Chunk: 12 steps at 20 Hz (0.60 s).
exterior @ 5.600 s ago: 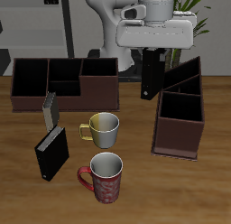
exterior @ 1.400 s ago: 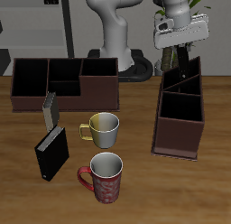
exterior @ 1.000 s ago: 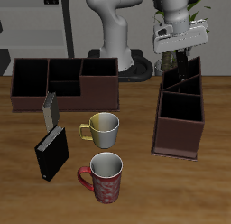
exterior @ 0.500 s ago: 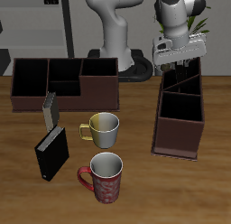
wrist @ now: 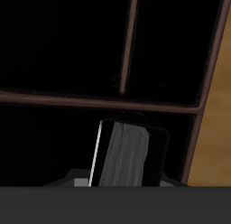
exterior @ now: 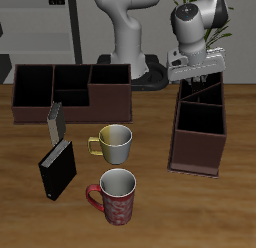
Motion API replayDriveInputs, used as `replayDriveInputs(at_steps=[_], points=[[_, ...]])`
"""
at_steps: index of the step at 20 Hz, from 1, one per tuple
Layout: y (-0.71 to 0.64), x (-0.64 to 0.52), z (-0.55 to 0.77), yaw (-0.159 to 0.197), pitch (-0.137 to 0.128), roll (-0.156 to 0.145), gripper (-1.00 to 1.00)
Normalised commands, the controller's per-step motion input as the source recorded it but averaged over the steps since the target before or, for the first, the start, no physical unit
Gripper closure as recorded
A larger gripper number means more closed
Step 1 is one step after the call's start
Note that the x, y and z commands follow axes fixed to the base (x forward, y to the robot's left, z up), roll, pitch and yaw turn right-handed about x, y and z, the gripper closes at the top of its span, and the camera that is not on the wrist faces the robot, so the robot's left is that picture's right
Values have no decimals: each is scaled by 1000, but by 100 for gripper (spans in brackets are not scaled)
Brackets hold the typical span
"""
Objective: Place the left black book into the left desk caddy's left compartment
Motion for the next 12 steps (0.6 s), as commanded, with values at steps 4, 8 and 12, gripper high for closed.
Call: replayDriveInputs(at_steps=[4,8,12], points=[[49,48,-115,5,91,69,-100],[5,25,8,4,25,28,-100],[-119,51,87,-21,6,-3,-100]])
